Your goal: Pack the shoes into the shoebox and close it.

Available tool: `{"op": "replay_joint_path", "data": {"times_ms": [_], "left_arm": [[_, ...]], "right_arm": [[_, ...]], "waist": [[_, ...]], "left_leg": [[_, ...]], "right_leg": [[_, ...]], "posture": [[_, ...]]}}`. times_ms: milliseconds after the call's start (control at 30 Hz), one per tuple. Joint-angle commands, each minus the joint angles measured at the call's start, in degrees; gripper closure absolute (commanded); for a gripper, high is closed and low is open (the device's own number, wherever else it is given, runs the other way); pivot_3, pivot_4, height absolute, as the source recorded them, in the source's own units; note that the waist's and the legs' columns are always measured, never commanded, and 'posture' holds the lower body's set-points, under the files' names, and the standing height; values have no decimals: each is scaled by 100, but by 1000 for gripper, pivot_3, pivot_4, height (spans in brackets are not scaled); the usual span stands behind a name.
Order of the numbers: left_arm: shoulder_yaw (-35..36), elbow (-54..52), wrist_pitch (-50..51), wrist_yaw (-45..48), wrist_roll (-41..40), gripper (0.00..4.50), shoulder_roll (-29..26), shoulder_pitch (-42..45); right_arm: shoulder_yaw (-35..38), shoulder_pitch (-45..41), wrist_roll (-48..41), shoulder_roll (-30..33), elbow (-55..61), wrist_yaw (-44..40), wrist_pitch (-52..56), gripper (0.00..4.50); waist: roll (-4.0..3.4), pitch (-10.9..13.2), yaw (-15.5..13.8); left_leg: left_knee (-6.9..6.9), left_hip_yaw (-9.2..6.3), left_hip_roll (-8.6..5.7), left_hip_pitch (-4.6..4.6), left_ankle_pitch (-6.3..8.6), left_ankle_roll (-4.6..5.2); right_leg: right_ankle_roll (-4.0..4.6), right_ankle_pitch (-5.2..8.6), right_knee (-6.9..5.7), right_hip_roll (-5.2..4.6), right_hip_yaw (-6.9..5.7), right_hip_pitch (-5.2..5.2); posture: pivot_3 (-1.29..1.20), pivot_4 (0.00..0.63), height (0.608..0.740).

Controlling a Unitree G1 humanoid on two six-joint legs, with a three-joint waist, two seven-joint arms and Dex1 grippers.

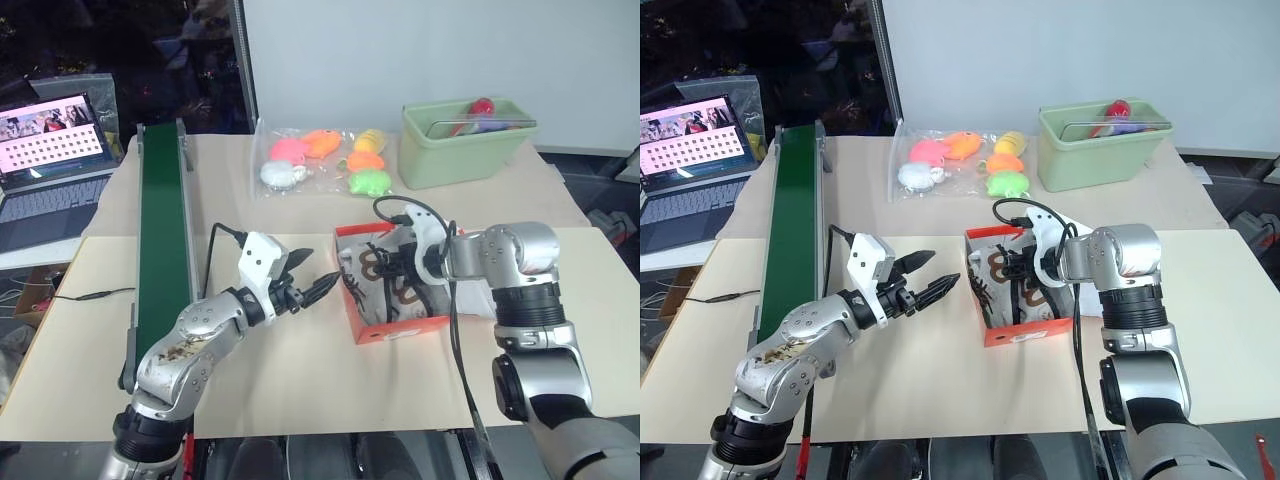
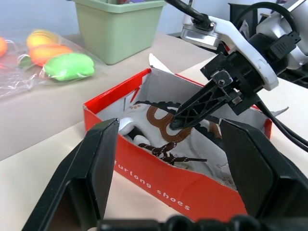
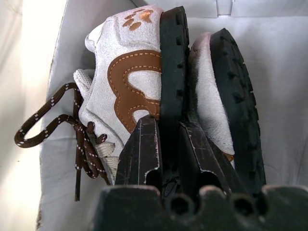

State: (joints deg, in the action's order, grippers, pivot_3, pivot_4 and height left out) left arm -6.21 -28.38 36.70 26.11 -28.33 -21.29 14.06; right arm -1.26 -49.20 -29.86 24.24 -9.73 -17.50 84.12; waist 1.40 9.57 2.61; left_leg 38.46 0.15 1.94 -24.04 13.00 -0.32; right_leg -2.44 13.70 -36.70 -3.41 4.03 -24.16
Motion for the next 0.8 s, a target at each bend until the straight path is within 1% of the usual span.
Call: {"op": "replay_joint_path", "data": {"times_ms": [33, 67, 200, 267, 300, 433, 600, 700, 800], "left_arm": [[-1, -167, -79, 70, 16, 910, -7, 75], [-2, -157, -84, 77, 21, 886, -5, 80], [-11, -155, -94, 118, 34, 886, -11, 79], [-9, -136, -101, 144, 40, 886, -15, 80], [-10, -130, -106, 157, 47, 886, -18, 80], [-28, -80, -102, 221, 50, 886, -2, 128], [-64, 3, -109, 350, 45, 886, -9, 188], [-67, 49, -112, 411, 31, 886, 3, 244], [-60, 107, -127, 495, 28, 886, -15, 280]], "right_arm": [[-54, 4, 255, -72, -177, 48, -150, 3766], [29, -6, 262, -109, -191, 68, -140, 3357], [327, -83, 295, -192, -124, 95, -30, 2135], [475, -151, 325, -208, -34, 143, 33, 1383], [568, -194, 326, -208, 19, 164, 87, 1120], [1077, -410, 290, -165, 350, 280, 364, 1120], [1948, -570, 238, -324, 1012, 467, 819, 1120], [2433, -384, 101, -507, 1400, 663, 838, 1120], [2621, -63, 92, -494, 1862, 731, 838, 1120]], "waist": [[2, -2, 0], [4, -4, 0], [4, -4, -3], [4, -4, -2], [4, -4, -1], [3, -3, -16], [3, -3, -32], [3, -3, -32], [3, -3, -46]], "left_leg": [[0, 0, 0, 2, 0, 0], [3, 0, 0, 5, 0, 0], [8, 0, 0, 6, 0, 0], [8, 0, 0, 4, 0, 0], [8, 0, 0, 2, 0, 0], [8, 0, 0, -9, 0, 0], [8, -2, 0, -17, 0, 0], [8, -4, 0, -17, 0, 0], [8, -4, 0, -17, 0, 0]], "right_leg": [[0, 0, -1, 0, 0, 2], [0, 0, -3, 0, 0, 4], [0, 0, -8, 0, 1, 5], [0, 0, -7, 0, 1, 3], [0, 0, -7, 0, 1, 1], [0, 0, -8, 0, 1, -9], [0, 0, -5, -1, -1, -14], [0, 0, -3, -1, -3, -12], [0, 0, -4, -1, -3, -12]], "posture": [[0, 150, 729], [0, 150, 729], [0, 150, 729], [0, 150, 729], [0, 150, 729], [0, 150, 729], [0, 150, 729], [0, 150, 729], [0, 150, 729]]}}
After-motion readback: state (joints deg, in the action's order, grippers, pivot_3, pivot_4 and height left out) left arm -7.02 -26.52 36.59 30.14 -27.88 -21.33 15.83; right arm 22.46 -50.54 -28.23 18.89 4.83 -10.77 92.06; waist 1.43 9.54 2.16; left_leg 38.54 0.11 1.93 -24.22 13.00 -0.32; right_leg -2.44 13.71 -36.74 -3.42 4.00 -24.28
